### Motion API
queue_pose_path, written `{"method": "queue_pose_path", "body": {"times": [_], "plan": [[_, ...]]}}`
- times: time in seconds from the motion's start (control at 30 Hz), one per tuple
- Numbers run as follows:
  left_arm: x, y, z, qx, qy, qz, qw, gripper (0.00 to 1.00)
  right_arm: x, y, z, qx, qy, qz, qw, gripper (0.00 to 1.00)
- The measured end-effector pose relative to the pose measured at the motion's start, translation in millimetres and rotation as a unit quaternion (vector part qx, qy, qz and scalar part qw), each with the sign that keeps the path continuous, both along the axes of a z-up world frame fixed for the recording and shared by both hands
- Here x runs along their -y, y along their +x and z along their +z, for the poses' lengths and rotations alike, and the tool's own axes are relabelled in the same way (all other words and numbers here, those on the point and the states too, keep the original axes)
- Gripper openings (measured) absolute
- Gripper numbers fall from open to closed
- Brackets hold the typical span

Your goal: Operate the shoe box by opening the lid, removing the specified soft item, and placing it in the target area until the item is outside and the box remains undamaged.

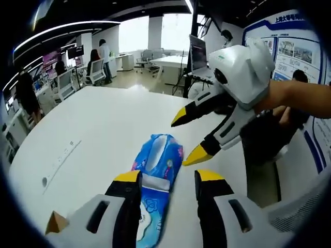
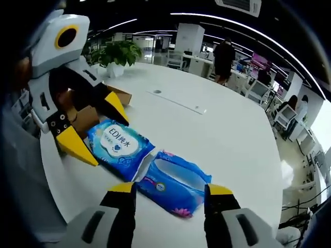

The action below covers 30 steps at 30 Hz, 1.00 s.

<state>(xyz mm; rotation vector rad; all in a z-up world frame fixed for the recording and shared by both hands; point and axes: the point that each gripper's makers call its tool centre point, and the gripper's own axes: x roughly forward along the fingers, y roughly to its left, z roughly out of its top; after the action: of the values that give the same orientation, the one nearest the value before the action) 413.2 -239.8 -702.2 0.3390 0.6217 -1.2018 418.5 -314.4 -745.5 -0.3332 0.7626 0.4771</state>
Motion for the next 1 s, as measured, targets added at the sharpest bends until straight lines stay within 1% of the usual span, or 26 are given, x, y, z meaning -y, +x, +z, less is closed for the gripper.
{"method": "queue_pose_path", "body": {"times": [0.27, 0.43, 0.57, 0.73, 0.83, 0.93, 1.0], "plan": [[-34, -7.7, 14.9, 0.008, -0.008, 0.02, 0.9997, 0.52, -16, -12, 4.8, -0.003, 0.005, 0.003, 1.0, 0.64], [-55, -14.5, 19.1, 0.002, -0.009, 0.036, 0.9993, 0.57, -32, -17, 11.3, 0.003, 0.016, 0.011, 0.9998, 0.72], [-73, -18.0, 25.7, 0.013, -0.017, 0.044, 0.9988, 0.61, -43, -21, 14.7, 0.002, 0.02, 0.016, 0.9997, 0.78], [-87, -23.5, 34.4, 0.017, -0.032, 0.047, 0.9983, 0.73, -52, -26, 19.2, 0.009, 0.013, 0.026, 0.9995, 0.86], [-99, -24.2, 40.8, 0.022, -0.039, 0.059, 0.9973, 0.8, -62, -30, 22.3, 0.009, 0.016, 0.036, 0.9992, 0.92], [-112, -23.0, 43.8, 0.025, -0.042, 0.074, 0.9961, 0.84, -67, -34, 23.0, 0.007, 0.009, 0.044, 0.999, 0.93], [-121, -22.9, 44.4, 0.028, -0.039, 0.083, 0.9954, 0.86, -72, -37, 22.6, 0.003, 0.008, 0.047, 0.9988, 0.96]]}}
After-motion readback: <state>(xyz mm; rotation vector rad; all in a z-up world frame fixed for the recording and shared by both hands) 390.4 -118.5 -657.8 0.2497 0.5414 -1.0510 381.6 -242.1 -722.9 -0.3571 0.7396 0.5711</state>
